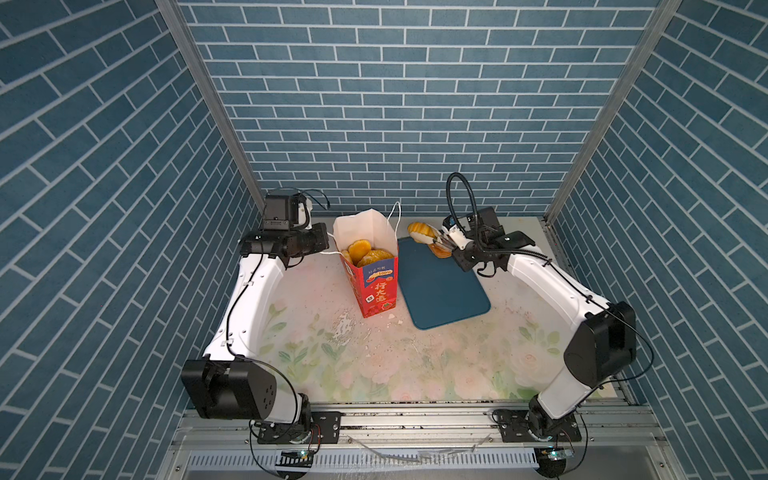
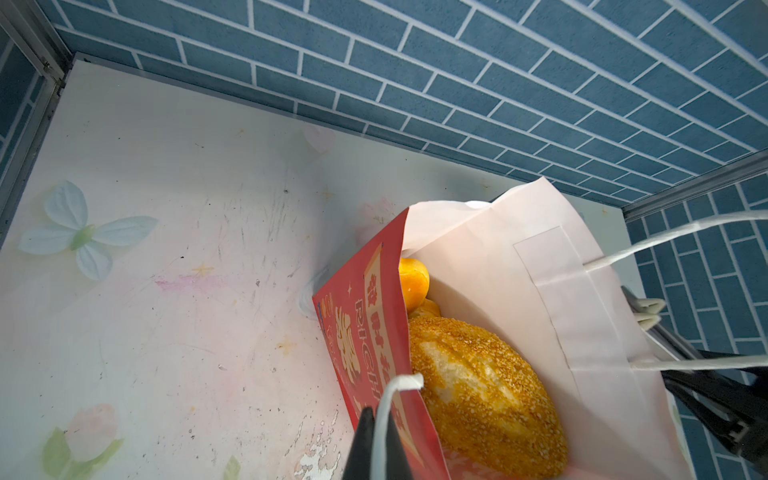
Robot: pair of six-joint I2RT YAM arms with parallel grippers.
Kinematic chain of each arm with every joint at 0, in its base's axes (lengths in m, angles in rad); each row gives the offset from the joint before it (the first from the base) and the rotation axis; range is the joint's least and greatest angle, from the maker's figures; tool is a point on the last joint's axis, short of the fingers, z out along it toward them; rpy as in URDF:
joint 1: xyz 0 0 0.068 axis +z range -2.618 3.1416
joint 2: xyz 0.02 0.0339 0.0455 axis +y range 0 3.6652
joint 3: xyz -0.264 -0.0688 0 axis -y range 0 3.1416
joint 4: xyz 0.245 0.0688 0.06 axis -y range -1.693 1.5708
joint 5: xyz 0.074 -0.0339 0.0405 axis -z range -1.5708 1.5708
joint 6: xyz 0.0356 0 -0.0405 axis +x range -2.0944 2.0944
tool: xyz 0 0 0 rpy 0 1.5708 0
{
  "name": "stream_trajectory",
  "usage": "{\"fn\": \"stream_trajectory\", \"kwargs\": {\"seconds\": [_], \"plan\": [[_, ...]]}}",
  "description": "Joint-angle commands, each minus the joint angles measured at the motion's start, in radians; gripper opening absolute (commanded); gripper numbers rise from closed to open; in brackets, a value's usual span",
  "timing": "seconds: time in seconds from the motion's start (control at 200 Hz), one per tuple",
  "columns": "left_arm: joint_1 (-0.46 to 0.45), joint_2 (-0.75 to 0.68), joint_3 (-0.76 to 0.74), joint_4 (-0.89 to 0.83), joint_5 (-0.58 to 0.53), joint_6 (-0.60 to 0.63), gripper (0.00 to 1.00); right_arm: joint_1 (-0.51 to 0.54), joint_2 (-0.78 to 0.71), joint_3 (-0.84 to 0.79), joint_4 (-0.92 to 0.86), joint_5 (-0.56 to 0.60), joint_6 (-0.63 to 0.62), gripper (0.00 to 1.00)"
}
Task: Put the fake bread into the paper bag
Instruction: 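Lift the yellow striped bun with the tongs toward the bag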
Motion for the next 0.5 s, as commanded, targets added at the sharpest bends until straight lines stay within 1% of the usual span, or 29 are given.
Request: {"fn": "stream_trajectory", "kwargs": {"seconds": [0.0,0.095,0.185,0.265,0.365,0.495], "plan": [[0.003,-0.03,-0.023,0.015,0.003,-0.006,0.0,-0.006,-0.106,0.029,-0.04,0.084,0.063,0.19],[0.003,-0.042,-0.034,0.016,-0.003,-0.006,0.0,-0.006,-0.174,0.073,-0.055,0.087,0.071,0.19],[0.003,-0.051,-0.045,0.025,-0.003,-0.013,0.0,-0.004,-0.218,0.132,-0.054,0.04,0.069,0.19],[0.003,-0.061,-0.058,0.039,-0.004,-0.019,0.0,0.008,-0.229,0.202,-0.061,-0.004,0.057,0.2],[0.003,-0.067,-0.067,0.043,-0.003,-0.025,0.0,0.068,-0.213,0.294,-0.079,-0.018,0.001,0.2],[0.003,-0.08,-0.089,0.064,0.0,-0.036,0.0,0.176,-0.14,0.425,-0.134,-0.012,-0.075,0.2]]}}
